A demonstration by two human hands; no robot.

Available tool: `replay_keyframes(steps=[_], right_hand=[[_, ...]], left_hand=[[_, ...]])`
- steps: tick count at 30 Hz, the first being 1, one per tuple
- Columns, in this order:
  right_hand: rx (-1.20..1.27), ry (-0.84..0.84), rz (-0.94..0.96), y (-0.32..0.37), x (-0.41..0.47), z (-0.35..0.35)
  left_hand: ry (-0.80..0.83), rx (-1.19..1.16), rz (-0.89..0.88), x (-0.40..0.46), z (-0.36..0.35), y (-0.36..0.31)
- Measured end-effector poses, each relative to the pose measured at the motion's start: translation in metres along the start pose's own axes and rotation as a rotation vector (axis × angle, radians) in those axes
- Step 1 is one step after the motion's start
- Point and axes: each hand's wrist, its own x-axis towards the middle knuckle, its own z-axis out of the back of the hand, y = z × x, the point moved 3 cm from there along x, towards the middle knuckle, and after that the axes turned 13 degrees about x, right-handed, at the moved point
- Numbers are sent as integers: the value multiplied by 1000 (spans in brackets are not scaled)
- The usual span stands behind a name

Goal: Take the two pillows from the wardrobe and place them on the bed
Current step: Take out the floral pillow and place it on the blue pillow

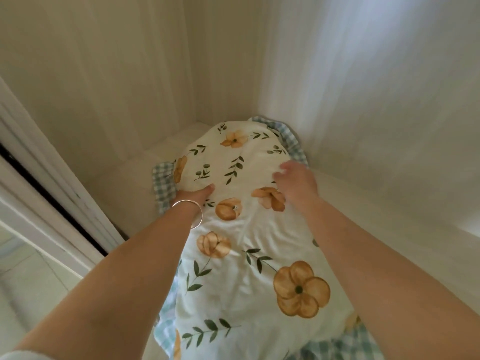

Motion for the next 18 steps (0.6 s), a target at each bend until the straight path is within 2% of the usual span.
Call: replay_keyframes(steps=[2, 3, 5, 7, 11, 18], right_hand=[[-126, -146, -66, -17, 9, 11], [-98, -140, -164, -25, 12, 12], [50, -74, -384, -38, 12, 6], [179, 1, -490, -42, 9, 0], [349, 127, -566, -55, 16, 0], [508, 295, -528, -61, -14, 36]], left_hand=[[59, -109, 42, 40, -11, 21], [84, -144, 52, 57, -15, 29], [152, -207, 57, 34, -9, 21], [257, -274, 29, 1, -2, 9], [300, -324, 9, -9, 2, 8], [261, -369, -145, -28, 14, -2]])
